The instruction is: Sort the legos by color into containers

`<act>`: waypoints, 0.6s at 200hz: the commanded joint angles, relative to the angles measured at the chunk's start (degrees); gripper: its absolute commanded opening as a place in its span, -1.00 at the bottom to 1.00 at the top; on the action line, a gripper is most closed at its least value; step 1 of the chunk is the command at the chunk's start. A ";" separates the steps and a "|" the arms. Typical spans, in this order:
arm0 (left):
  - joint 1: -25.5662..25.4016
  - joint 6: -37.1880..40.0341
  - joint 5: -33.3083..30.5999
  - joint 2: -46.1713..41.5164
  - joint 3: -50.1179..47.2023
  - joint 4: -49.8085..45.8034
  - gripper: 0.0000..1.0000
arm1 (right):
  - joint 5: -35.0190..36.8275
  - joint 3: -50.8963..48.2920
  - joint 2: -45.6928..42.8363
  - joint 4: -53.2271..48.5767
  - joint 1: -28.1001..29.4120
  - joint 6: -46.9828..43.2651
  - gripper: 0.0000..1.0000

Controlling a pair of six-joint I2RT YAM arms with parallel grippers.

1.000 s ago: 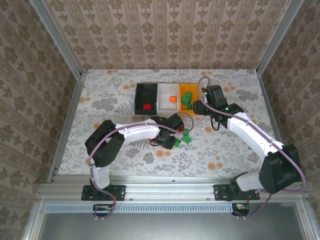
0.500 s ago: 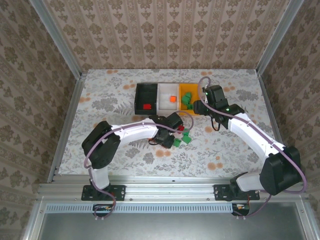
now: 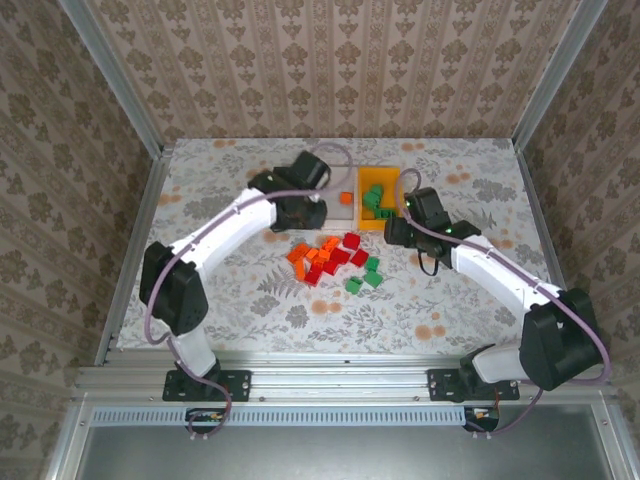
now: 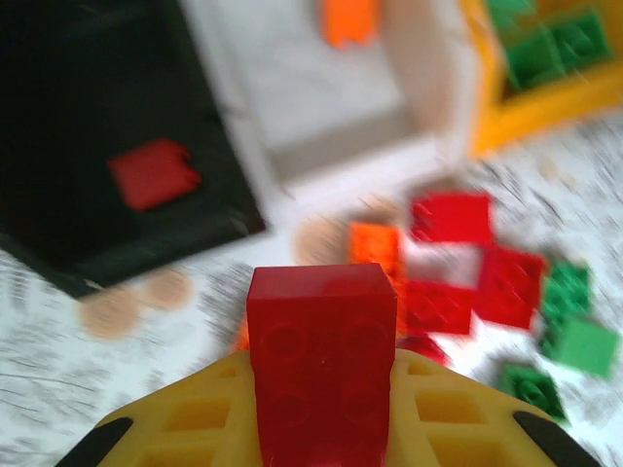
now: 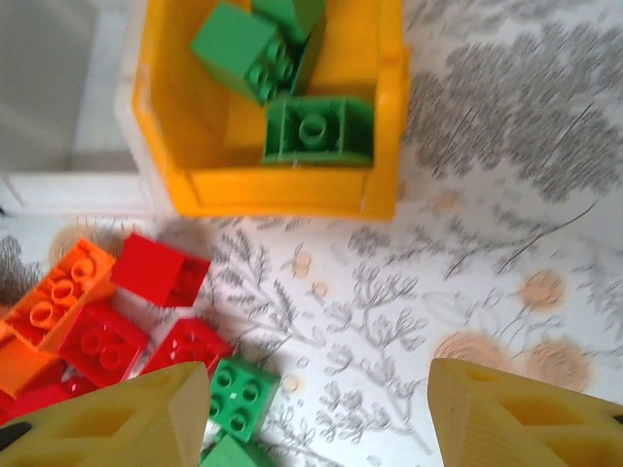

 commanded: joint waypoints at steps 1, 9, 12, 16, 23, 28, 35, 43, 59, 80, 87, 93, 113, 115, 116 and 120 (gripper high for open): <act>5.30 3.18 -0.76 5.41 4.54 -3.64 -0.55 | 0.09 -0.74 4.21 2.85 4.41 5.43 0.24; 7.16 3.10 -0.31 7.75 6.78 -3.92 -0.55 | 0.79 -0.22 6.11 3.09 5.96 5.84 0.24; 7.79 3.15 -0.21 8.69 7.71 -3.94 -0.55 | 0.98 0.02 6.89 3.11 6.48 5.96 0.24; 8.42 3.27 -0.11 9.99 9.01 -4.15 -0.55 | 1.31 0.28 7.75 3.26 7.14 6.07 0.25; 9.57 3.28 0.38 12.60 11.80 -5.10 -0.55 | 1.99 0.86 9.17 3.51 8.04 6.21 0.26; 10.24 3.27 1.18 14.35 13.94 -6.06 -0.55 | 2.50 1.22 10.15 3.54 8.51 6.40 0.26; 10.97 3.37 2.13 16.66 16.85 -7.15 -0.55 | 2.87 1.57 11.12 3.92 8.96 6.65 0.26; 11.69 3.21 2.19 19.20 19.78 -8.60 -0.57 | 2.98 1.77 12.13 4.52 9.27 6.93 0.27; 11.76 3.66 2.01 22.51 24.02 -9.38 -0.58 | 3.46 2.29 13.58 4.73 9.62 7.38 0.27; 14.02 3.40 2.09 25.41 27.02 -10.31 -0.58 | 4.04 2.14 14.64 4.74 9.82 7.40 0.27; 14.20 3.29 2.25 25.99 27.38 -10.41 -0.58 | 4.01 1.88 14.79 4.78 9.82 7.35 0.27; 14.37 3.28 2.44 26.21 27.37 -10.17 -0.58 | 4.04 1.58 14.80 4.74 9.91 7.36 0.26; 14.66 3.02 3.36 26.38 26.99 -9.48 -0.58 | 4.60 0.92 14.63 4.57 9.91 6.83 0.26; 14.66 3.02 3.38 26.34 26.91 -9.38 -0.58 | 4.69 0.80 14.58 4.51 9.91 6.75 0.26; 14.66 2.98 3.40 26.29 26.85 -9.30 -0.58 | 4.76 0.77 14.51 4.47 9.91 6.72 0.26; 14.63 3.02 3.57 26.20 26.80 -9.11 -0.58 | 4.95 0.60 14.35 4.42 9.91 6.47 0.26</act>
